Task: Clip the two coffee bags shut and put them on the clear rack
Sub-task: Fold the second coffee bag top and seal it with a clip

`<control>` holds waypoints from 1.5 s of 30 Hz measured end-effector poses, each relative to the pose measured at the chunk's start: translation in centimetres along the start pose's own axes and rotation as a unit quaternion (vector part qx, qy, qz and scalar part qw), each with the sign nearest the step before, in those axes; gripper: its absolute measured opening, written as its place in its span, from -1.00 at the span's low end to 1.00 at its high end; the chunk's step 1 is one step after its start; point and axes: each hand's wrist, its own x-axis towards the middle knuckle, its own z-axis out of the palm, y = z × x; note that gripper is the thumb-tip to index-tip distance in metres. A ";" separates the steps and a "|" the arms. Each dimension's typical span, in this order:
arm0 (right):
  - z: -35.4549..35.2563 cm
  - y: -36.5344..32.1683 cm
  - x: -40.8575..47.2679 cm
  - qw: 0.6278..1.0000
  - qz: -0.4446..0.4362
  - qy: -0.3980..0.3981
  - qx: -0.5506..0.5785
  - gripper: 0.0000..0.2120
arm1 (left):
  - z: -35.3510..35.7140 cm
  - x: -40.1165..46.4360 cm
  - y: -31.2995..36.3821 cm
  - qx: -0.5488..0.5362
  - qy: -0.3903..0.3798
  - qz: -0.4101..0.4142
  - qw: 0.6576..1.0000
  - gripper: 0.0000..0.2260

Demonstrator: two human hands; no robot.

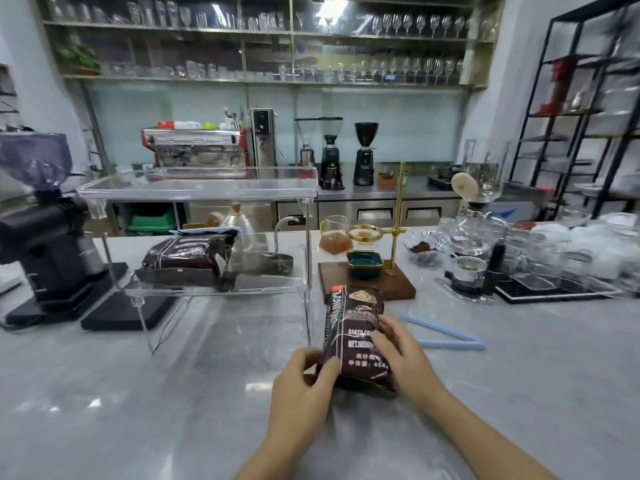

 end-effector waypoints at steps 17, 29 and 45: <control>-1.6 -0.8 -1.1 0.982 -0.183 0.046 0.030 -0.18 | 5.4 3.0 0.8 -0.138 -0.084 0.089 0.983 -0.35; -1.7 -0.4 0.9 0.988 -0.145 0.046 0.032 -0.46 | 4.3 4.3 0.6 -0.177 -0.057 0.109 0.977 -0.52; -2.0 -0.5 0.6 0.984 -0.142 0.081 -0.069 -0.62 | 4.9 5.0 0.2 -0.186 -0.047 0.088 0.977 -0.76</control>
